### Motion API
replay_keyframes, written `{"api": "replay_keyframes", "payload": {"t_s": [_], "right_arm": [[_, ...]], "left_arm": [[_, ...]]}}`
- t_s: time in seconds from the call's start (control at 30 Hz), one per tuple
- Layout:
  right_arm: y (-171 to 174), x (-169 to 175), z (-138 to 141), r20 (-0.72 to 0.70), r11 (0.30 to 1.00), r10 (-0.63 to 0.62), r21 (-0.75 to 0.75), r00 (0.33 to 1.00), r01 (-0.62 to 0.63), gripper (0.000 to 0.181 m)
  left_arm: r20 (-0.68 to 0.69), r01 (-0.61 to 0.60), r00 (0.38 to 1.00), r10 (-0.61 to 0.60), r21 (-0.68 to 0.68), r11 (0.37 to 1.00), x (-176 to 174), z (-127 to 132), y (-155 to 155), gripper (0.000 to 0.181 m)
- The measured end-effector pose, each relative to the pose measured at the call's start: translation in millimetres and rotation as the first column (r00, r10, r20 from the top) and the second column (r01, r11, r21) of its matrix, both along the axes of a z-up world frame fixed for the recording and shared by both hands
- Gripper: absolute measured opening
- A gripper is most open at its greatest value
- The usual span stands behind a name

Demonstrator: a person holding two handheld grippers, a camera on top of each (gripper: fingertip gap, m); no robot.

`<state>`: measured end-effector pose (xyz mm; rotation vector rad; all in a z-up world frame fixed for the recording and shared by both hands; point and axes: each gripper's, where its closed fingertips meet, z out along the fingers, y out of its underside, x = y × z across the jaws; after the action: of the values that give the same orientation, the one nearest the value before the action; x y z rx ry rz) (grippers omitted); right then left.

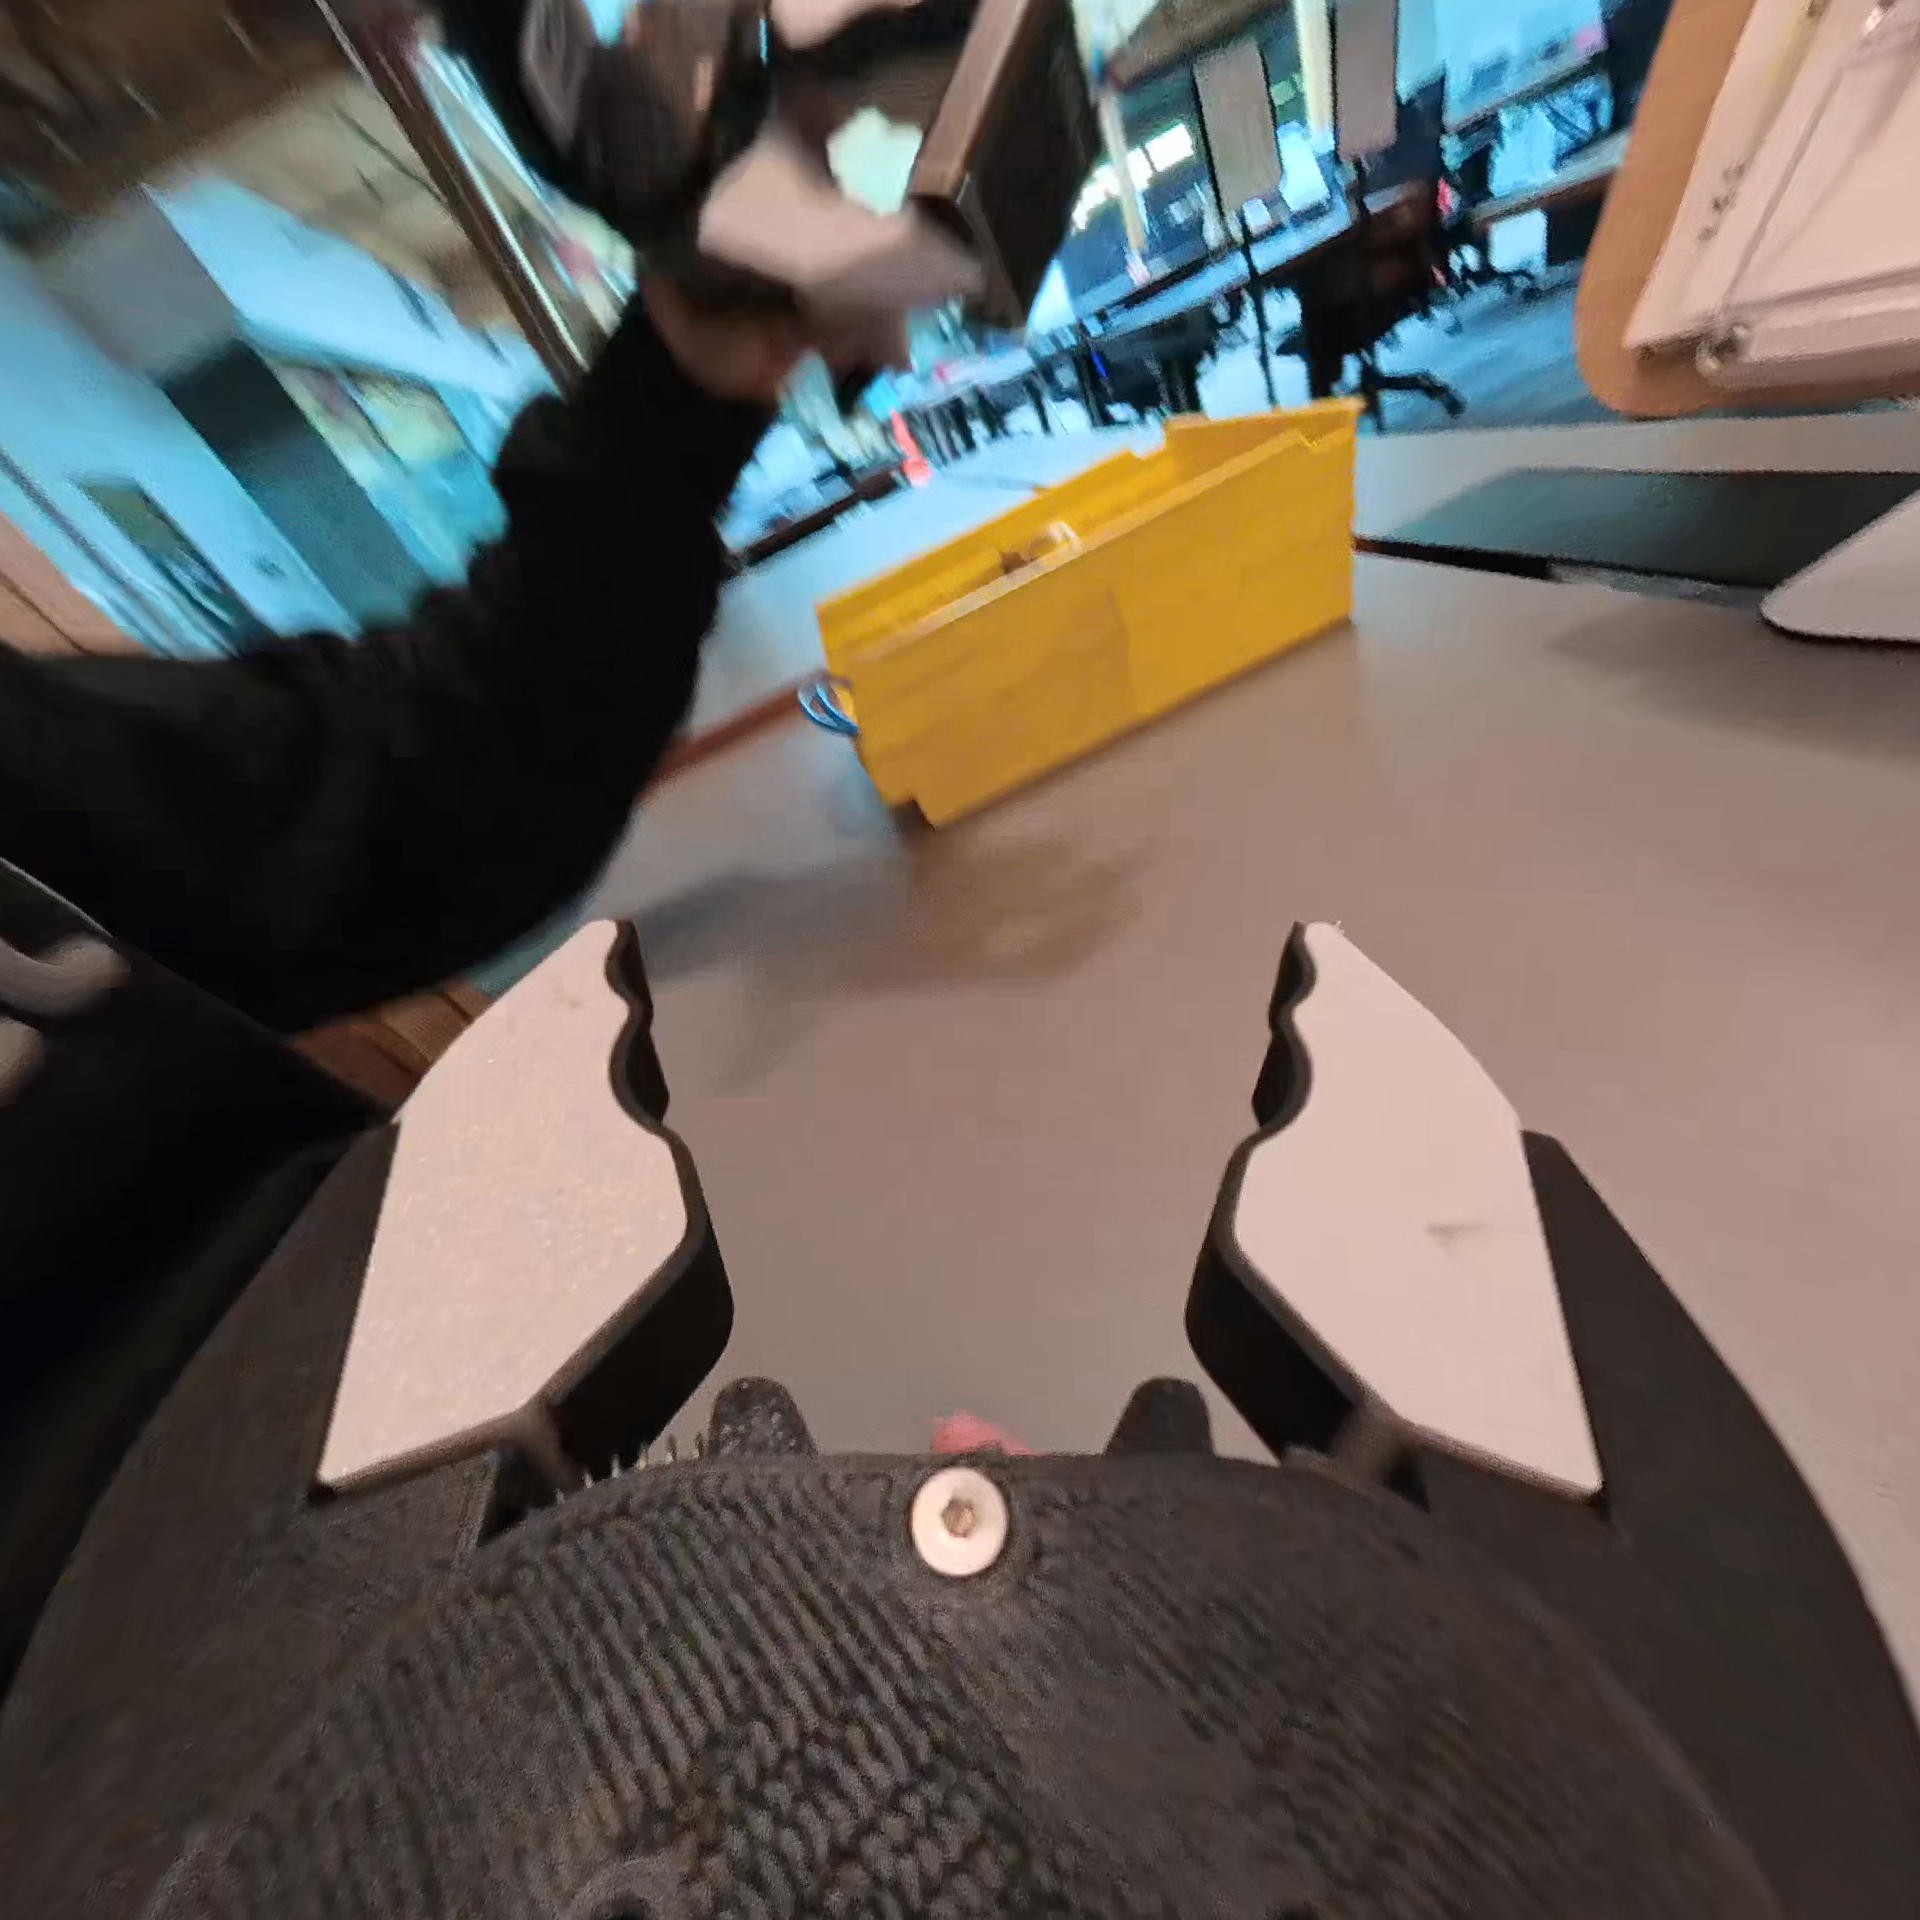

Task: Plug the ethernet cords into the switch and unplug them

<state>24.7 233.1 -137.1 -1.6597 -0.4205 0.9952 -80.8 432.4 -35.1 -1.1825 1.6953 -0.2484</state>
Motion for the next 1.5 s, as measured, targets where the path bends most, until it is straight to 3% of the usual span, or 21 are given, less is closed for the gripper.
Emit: {"api": "replay_keyframes", "payload": {"t_s": [0.03,0.1,0.17,0.3,0.4,0.5,0.53,0.63,0.73,0.87,0.93,1.0,1.07,1.13,1.2,1.27,1.3,1.37,1.4,1.43,1.5], "right_arm": [[3,-2,8,-0.058,1.000,0.014,0.006,0.998,-0.014,0.110],[9,-7,24,-0.153,0.999,0.053,0.015,0.987,-0.051,0.112],[13,-15,33,-0.233,0.992,0.122,0.000,0.965,-0.126,0.112],[-1,-43,18,-0.231,0.939,0.313,-0.072,0.921,-0.337,0.103],[-14,-56,12,-0.191,0.909,0.406,-0.018,0.894,-0.416,0.064],[-9,-56,0,-0.092,0.919,0.382,-0.066,0.920,-0.388,0.063],[-6,-52,-3,-0.018,0.933,0.358,-0.041,0.933,-0.359,0.062],[17,-19,-17,0.313,0.990,0.104,0.058,0.944,-0.129,0.062],[36,19,-28,0.611,0.972,-0.186,0.226,0.770,0.056,0.063],[48,28,-45,0.814,0.926,-0.358,0.373,0.458,0.061,0.063],[52,24,-50,0.847,0.901,-0.416,0.434,0.330,0.020,0.063],[55,18,-55,0.864,0.893,-0.427,0.449,0.267,-0.027,0.064],[55,10,-55,0.861,0.881,-0.443,0.470,0.249,-0.060,0.063],[55,8,-55,0.857,0.868,-0.461,0.489,0.229,-0.082,0.063],[55,5,-56,0.839,0.856,-0.465,0.508,0.282,-0.099,0.063],[51,3,-55,0.800,0.858,-0.433,0.508,0.416,-0.083,0.073],[49,1,-53,0.770,0.865,-0.400,0.496,0.497,-0.071,0.083],[41,-4,-45,0.679,0.879,-0.324,0.474,0.659,-0.056,0.103],[34,-10,-37,0.618,0.872,-0.279,0.484,0.735,-0.075,0.100],[28,-16,-29,0.554,0.862,-0.241,0.499,0.797,-0.086,0.097],[22,-21,-18,0.446,0.860,-0.189,0.505,0.875,-0.071,0.102]], "left_arm": [[0.072,0.100,0.992,-0.101,0.013,0.995,17,0,-35,0.065],[0.204,0.289,0.933,-0.296,0.065,0.955,48,-10,-102,0.064],[0.279,0.391,0.862,-0.423,0.163,0.906,70,-28,-152,0.064],[0.308,0.461,0.799,-0.516,0.237,0.855,92,-62,-203,0.064],[0.216,0.495,0.802,-0.558,0.283,0.821,97,-85,-220,0.064],[0.198,0.477,0.819,-0.538,0.284,0.831,95,-95,-214,0.064],[0.200,0.470,0.829,-0.522,0.254,0.845,94,-100,-211,0.065],[0.195,0.447,0.868,-0.457,0.097,0.889,85,-116,-198,0.076],[0.326,0.384,0.900,-0.289,-0.279,0.880,81,-114,-188,0.079],[0.357,0.229,0.931,0.073,-0.729,0.645,95,-109,-171,0.077],[0.358,0.235,0.924,0.134,-0.808,0.540,104,-110,-175,0.073],[0.300,0.193,0.943,0.141,-0.842,0.503,111,-122,-180,0.065],[0.239,0.147,0.964,0.118,-0.845,0.514,114,-134,-185,0.057],[0.207,0.095,0.967,0.147,-0.831,0.549,114,-144,-179,0.029],[0.223,0.110,0.964,0.147,-0.833,0.542,112,-145,-177,0.025],[0.246,0.157,0.958,0.147,-0.881,0.447,111,-147,-176,0.023],[0.266,0.201,0.952,0.152,-0.918,0.342,110,-145,-177,0.023],[0.318,0.315,0.929,0.189,-0.948,0.047,106,-134,-180,0.023],[0.347,0.368,0.917,0.197,-0.926,-0.082,104,-128,-182,0.023],[0.360,0.395,0.911,0.203,-0.901,-0.177,103,-124,-184,0.023],[0.380,0.425,0.902,0.204,-0.862,-0.277,103,-118,-189,0.023]]}}
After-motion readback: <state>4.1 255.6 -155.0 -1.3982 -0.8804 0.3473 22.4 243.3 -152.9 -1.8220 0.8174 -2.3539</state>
